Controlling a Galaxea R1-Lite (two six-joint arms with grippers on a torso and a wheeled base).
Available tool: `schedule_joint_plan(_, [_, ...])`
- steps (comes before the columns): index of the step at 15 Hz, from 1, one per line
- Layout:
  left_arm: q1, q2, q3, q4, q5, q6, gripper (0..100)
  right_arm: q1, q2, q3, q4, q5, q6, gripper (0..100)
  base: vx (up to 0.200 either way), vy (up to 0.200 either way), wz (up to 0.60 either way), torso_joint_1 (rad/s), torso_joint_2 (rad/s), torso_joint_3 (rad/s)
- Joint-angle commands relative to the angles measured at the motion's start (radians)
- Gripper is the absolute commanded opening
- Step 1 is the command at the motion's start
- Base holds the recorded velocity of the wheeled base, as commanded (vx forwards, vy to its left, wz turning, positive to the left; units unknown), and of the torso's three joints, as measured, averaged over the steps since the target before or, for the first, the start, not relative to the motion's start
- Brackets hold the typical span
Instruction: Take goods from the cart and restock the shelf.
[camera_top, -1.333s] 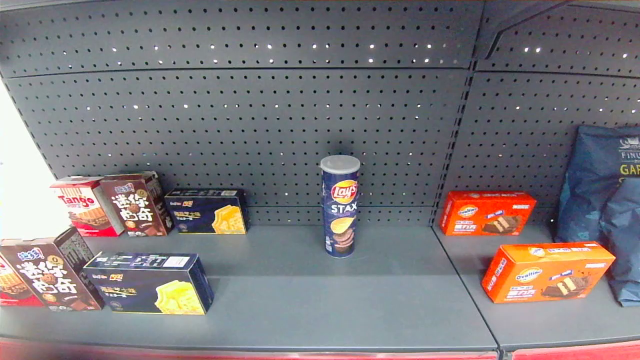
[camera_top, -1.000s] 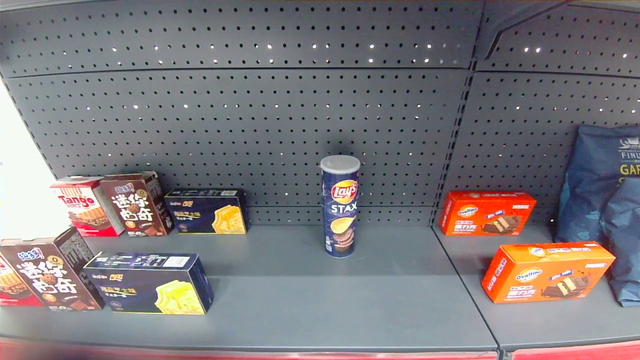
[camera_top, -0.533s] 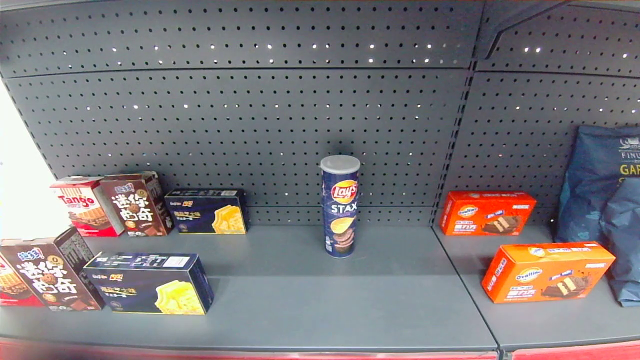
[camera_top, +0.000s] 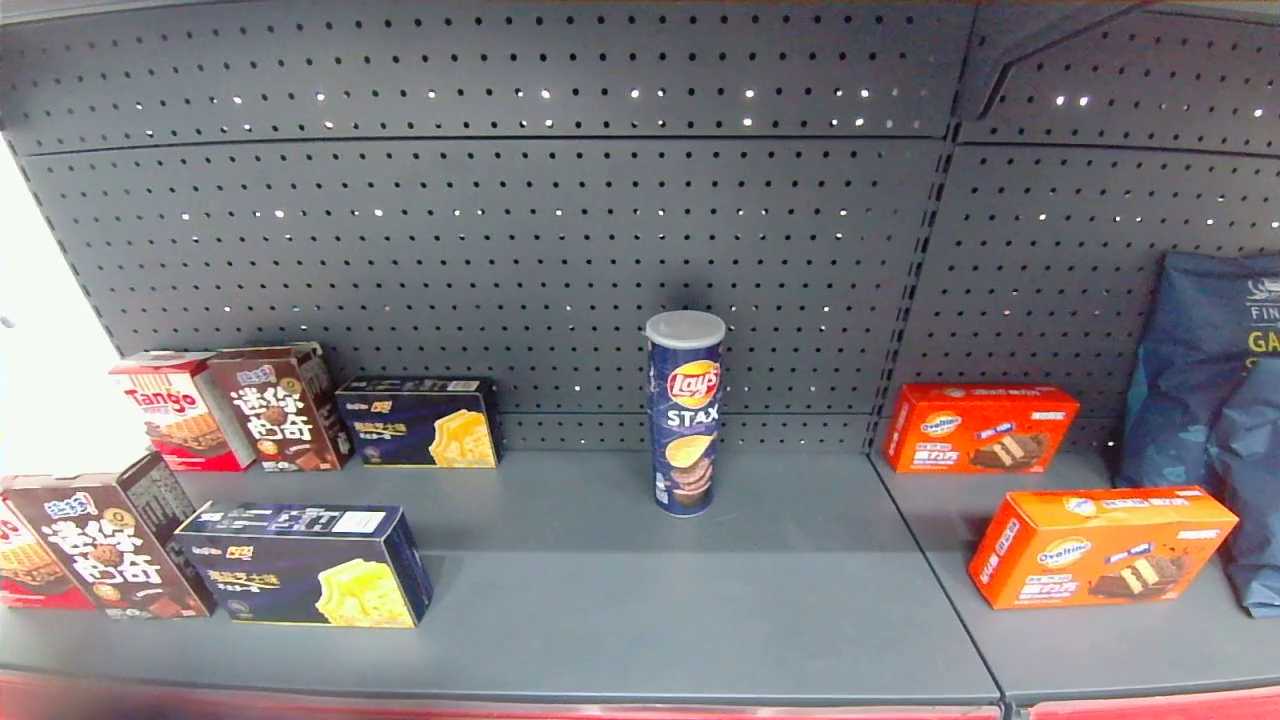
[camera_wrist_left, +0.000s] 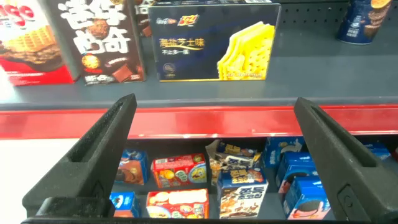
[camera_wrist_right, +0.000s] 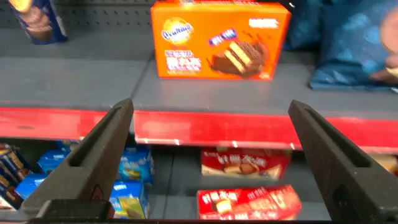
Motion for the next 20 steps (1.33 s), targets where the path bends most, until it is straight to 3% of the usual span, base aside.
schedule_joint_plan(1, [0.000, 0.000, 0.000, -0.001, 0.000, 0.000, 100, 0.000, 0.000, 0.000, 0.001, 0.000, -0.001, 100, 0.000, 0.000, 0.60, -0.002, 0.00, -0.002])
schedule_joint_plan(18, [0.000, 0.000, 0.000, -0.001, 0.000, 0.001, 100, 0.000, 0.000, 0.000, 0.001, -0.001, 0.001, 100, 0.000, 0.000, 0.60, 0.003, 0.00, 0.000])
schedule_joint_plan(20, [0.000, 0.000, 0.000, -0.001, 0.002, 0.001, 100, 0.000, 0.000, -0.002, 0.001, -0.001, 0.002, 100, 0.000, 0.000, 0.00, 0.000, 0.00, 0.000])
